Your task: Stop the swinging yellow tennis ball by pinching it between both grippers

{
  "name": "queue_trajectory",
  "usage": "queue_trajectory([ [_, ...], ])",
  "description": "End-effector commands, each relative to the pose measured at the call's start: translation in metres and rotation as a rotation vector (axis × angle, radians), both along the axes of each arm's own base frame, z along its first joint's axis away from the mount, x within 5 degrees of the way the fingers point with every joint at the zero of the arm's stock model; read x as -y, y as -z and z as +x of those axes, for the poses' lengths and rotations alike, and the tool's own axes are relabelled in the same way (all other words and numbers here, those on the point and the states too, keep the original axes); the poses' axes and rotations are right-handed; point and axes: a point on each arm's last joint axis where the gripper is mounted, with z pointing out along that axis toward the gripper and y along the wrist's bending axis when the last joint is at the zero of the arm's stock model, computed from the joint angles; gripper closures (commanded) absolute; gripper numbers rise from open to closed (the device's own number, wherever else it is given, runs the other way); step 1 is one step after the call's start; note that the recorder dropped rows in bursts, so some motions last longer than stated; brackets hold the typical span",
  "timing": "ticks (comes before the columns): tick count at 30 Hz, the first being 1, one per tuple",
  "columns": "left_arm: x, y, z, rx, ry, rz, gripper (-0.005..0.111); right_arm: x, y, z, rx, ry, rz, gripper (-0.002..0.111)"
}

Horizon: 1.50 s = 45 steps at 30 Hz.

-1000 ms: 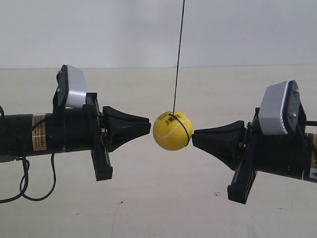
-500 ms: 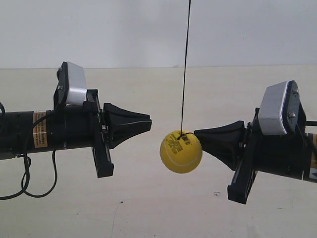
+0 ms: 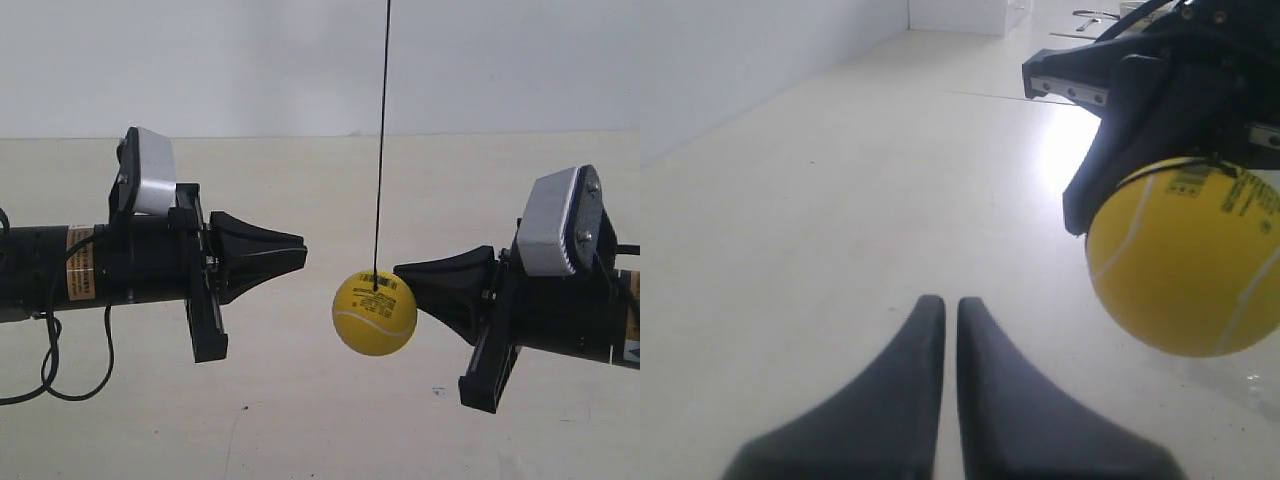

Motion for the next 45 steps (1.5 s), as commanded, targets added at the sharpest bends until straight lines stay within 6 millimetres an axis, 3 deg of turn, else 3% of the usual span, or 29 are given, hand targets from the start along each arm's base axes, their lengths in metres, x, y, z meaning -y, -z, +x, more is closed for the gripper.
queue_trajectory([
  [1, 0.006, -0.001, -0.003, -0.012, 0.025, -0.013, 0.102, 0.0, 0.0, 0.001, 0.008, 0.001, -0.01, 0.108],
  [5, 0.014, -0.001, -0.007, 0.002, 0.055, -0.001, 0.102, 0.0, 0.001, 0.001, 0.006, 0.003, -0.014, 0.108],
  [29, 0.013, 0.003, -0.009, 0.014, 0.075, 0.052, 0.102, -0.001, 0.001, -0.003, 0.021, -0.045, -0.03, 0.108],
  [38, 0.01, -0.017, -0.017, 0.078, 0.11, 0.09, 0.102, -0.002, 0.0, -0.005, 0.042, -0.08, -0.034, 0.108],
  [45, 0.009, -0.018, -0.017, 0.075, 0.106, 0.113, 0.102, -0.002, 0.0, -0.005, 0.042, -0.08, -0.034, 0.108],
])
